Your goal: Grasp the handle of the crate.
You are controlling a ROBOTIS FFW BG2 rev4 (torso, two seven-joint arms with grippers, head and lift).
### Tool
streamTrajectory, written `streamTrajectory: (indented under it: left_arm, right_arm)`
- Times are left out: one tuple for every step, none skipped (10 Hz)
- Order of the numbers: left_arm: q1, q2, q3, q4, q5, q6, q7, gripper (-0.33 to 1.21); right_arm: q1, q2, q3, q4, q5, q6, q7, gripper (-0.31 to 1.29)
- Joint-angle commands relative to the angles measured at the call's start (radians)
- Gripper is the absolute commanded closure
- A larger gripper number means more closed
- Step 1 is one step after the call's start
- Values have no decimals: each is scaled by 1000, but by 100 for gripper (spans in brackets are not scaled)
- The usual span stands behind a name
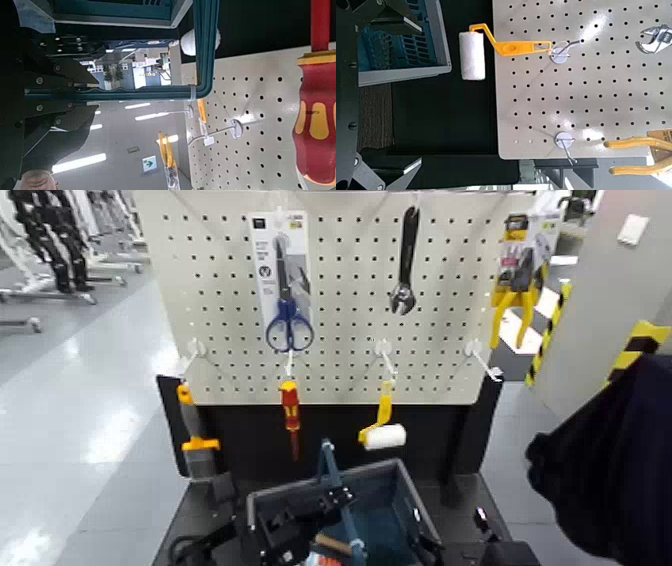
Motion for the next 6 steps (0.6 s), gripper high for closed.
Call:
streamTrajectory:
  left_arm:
    - [70,42,13,-85,88,20,62,118]
    - [97,42,30,-125,113,31,100,118]
    - [123,43,39,-164,142,29,137,118]
    - [143,51,45,-199,167,28,172,118]
    - [154,63,34,-240,202,2,204,118]
    - [154,69,36,-242,202,5,206,118]
  right_arm:
    - [-2,0,2,0,4,4,0,15]
    - [0,1,0,0,5,4,0,15]
    - [0,1,0,0,5,5,0,15]
    - [0,1,-1,0,7,5,0,15]
    - [2,3,-3,0,8,5,0,15]
    - [2,3,-3,0,8,5,0,15]
